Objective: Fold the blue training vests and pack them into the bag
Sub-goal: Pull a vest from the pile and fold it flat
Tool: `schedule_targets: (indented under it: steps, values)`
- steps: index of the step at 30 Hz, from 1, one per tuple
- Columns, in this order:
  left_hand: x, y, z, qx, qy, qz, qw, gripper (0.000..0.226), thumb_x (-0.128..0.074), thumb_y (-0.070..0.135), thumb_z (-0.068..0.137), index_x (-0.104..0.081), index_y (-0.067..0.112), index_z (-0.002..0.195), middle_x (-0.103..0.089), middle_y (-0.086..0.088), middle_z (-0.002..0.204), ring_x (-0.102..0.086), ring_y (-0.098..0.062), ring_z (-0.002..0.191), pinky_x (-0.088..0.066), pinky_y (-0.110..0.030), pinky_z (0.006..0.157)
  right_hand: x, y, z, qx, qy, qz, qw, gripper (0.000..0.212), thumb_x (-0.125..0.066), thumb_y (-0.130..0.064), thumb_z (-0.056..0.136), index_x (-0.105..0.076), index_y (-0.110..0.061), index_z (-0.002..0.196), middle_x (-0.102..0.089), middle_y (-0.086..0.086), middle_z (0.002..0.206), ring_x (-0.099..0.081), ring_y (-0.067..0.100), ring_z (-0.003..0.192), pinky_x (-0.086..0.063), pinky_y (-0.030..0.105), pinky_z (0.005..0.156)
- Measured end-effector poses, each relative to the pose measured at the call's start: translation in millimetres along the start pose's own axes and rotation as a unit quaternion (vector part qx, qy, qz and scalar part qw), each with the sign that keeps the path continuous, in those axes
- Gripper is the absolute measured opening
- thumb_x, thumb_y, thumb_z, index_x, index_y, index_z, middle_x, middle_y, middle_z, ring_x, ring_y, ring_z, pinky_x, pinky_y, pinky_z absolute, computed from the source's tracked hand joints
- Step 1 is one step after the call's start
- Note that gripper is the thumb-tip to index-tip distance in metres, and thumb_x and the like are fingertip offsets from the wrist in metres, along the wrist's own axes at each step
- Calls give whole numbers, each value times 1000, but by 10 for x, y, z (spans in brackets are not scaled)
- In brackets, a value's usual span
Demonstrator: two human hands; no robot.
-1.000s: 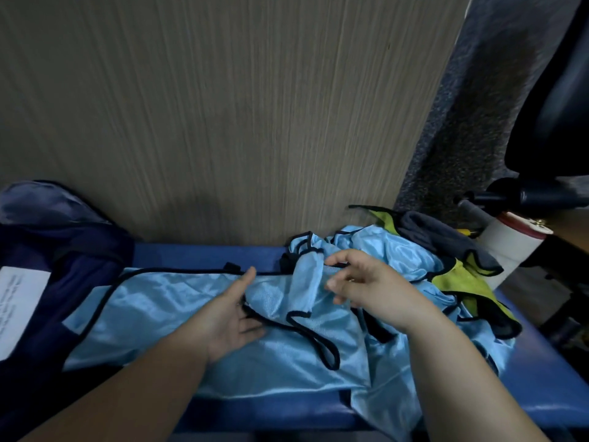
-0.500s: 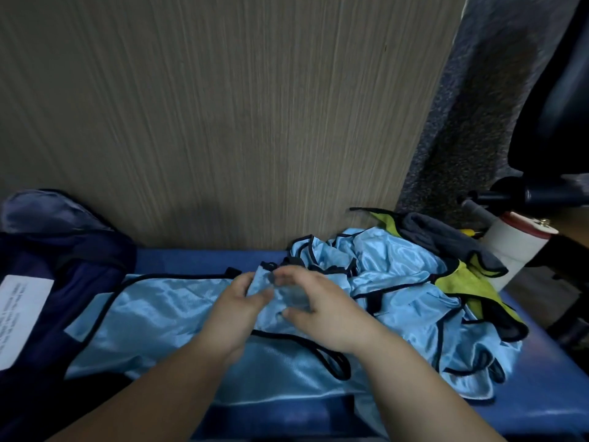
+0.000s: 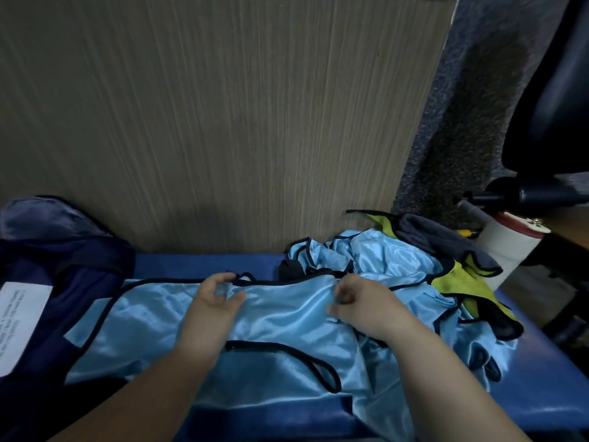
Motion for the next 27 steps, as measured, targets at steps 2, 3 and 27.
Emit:
schedule_targets:
  steps: [2, 3, 27]
  values:
    - [40, 18, 27, -21, 17, 35, 999, 38, -64, 28, 92, -51, 44, 123, -68, -6, 108, -66, -18, 85, -51, -32, 76, -98, -55, -31, 4, -36, -48, 998, 42, -74, -41, 81, -53, -34, 117, -52, -8, 120, -58, 15, 101, -51, 30, 86]
    - [50, 25, 40, -19, 17, 65, 998, 43, -62, 28, 92, -48, 39, 131, -68, -6, 102, -65, -18, 83, -49, -29, 71, -142, -67, -41, 5, -52, -76, 996, 53, -76, -41, 80, -49, -38, 126, -44, -6, 131, -55, 17, 110, -48, 29, 89]
    - [-1579, 541, 482, -126, -169, 233, 950, 7, -57, 30, 95, -58, 23, 92, -57, 9, 79, -58, -16, 81, -44, -24, 72, -183, 120, -106, -40, -114, -22, 992, 87, -87, -41, 67, -39, -19, 137, -50, -8, 113, -51, 13, 101, -42, 25, 81]
Point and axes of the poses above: each hand's wrist, its own z-axis towards the middle knuckle, its own x-axis out of the back of the hand, y = z × x, the point moved 7 cm from there along z, towards the middle knuckle
